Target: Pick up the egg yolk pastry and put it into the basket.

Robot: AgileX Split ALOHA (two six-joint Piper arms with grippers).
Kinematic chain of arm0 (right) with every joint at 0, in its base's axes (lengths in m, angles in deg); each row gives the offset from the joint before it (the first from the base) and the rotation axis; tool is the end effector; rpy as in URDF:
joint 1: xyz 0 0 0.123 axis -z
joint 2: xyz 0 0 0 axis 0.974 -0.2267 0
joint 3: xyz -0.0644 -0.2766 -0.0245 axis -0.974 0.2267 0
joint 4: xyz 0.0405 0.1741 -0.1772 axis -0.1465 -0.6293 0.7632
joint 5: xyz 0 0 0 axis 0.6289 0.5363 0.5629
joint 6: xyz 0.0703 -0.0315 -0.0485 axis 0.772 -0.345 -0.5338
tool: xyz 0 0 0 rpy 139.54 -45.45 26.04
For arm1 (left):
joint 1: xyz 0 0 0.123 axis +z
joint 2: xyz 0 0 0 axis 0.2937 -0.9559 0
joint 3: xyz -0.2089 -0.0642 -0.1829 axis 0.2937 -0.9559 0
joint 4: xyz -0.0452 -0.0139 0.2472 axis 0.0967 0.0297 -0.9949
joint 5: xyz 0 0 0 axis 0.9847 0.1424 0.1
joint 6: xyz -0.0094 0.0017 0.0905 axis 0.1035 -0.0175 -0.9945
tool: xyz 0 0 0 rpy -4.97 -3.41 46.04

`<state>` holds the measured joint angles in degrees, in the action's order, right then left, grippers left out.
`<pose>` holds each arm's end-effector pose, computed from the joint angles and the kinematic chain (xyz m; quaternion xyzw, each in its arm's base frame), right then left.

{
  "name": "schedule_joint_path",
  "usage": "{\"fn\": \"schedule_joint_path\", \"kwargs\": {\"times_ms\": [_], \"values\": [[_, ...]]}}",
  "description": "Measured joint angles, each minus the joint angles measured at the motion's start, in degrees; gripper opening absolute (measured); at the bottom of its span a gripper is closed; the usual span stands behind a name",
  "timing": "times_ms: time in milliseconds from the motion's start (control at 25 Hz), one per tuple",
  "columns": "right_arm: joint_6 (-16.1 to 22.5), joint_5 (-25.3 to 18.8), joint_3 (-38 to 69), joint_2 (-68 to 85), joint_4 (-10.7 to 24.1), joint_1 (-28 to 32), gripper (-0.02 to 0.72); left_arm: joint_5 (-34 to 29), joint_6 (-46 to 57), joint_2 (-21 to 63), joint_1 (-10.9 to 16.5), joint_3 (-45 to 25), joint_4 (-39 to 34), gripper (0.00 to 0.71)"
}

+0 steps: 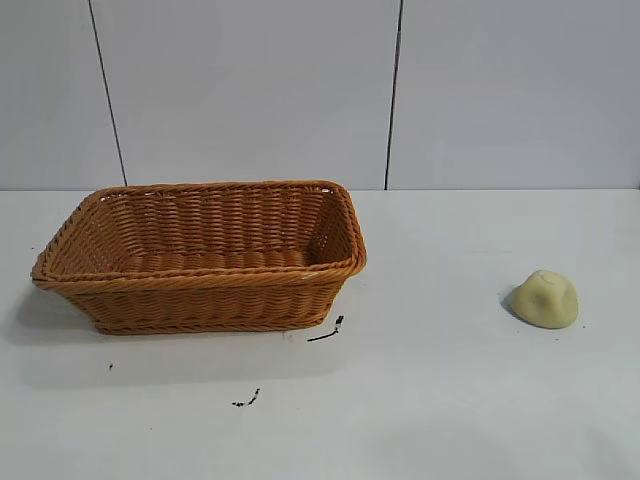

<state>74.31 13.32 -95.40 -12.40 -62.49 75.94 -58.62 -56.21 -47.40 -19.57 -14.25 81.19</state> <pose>-0.0031 0.0026 0.2762 -0.0074 0.8468 0.0210 0.5314 -0.0066 0.0002 0.2774 0.0480 0.8522 0.0067 0.5210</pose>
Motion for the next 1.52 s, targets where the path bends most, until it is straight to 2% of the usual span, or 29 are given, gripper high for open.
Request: {"fn": "schedule_joint_path", "kwargs": {"times_ms": [560, 720, 1320, 1520], "values": [[0.0, 0.06, 0.0, 0.0, 0.06, 0.0, 0.693, 0.0, 0.0, 0.0, 0.0, 0.0, 0.0, 0.696], [0.0, 0.13, -1.25, -5.47, 0.75, 0.0, 0.693, 0.0, 0.0, 0.0, 0.0, 0.0, 0.0, 0.696], [0.0, 7.94, -19.1, -63.56, 0.95, 0.0, 0.693, 0.0, 0.0, 0.0, 0.0, 0.0, 0.0, 0.696], [-0.41, 8.14, -28.44, -80.24, 1.0, 0.0, 0.693, 0.0, 0.0, 0.0, 0.0, 0.0, 0.0, 0.696]]}}
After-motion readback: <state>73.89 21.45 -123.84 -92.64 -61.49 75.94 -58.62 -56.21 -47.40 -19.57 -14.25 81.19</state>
